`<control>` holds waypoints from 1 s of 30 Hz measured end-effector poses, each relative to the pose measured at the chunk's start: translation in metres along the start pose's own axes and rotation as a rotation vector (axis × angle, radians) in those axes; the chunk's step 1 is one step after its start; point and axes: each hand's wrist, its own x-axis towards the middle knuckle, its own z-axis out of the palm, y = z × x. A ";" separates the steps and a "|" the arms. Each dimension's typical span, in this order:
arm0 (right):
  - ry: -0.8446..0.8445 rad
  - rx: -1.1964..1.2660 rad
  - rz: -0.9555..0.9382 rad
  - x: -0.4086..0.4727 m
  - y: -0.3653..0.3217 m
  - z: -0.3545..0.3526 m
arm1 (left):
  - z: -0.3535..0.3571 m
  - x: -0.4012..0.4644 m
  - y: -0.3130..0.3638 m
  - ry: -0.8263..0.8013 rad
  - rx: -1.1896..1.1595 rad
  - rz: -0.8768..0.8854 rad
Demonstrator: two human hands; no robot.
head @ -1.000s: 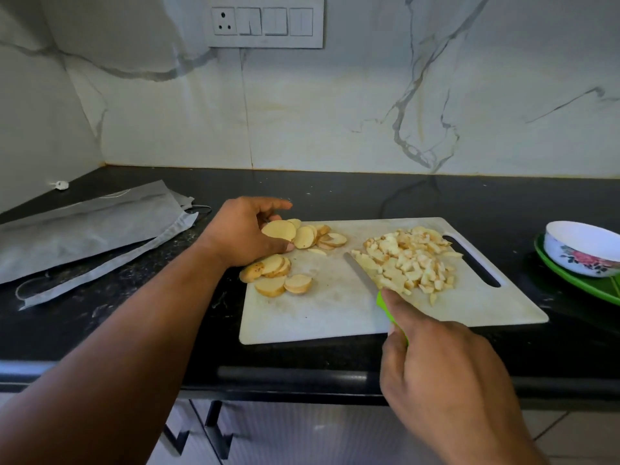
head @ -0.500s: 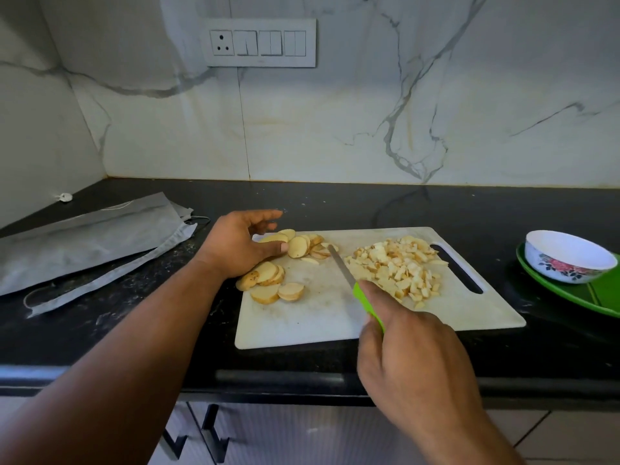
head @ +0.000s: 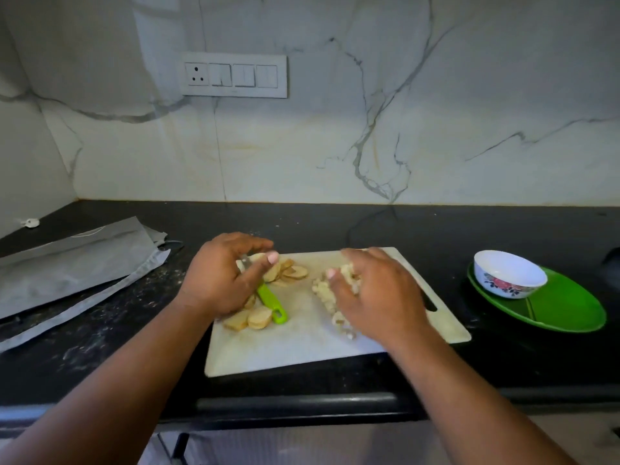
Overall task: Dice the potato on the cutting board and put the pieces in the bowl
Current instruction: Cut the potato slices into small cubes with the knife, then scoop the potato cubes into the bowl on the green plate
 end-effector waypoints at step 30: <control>-0.601 0.539 -0.119 0.036 0.082 0.014 | 0.091 0.008 0.091 -0.609 -0.184 -0.172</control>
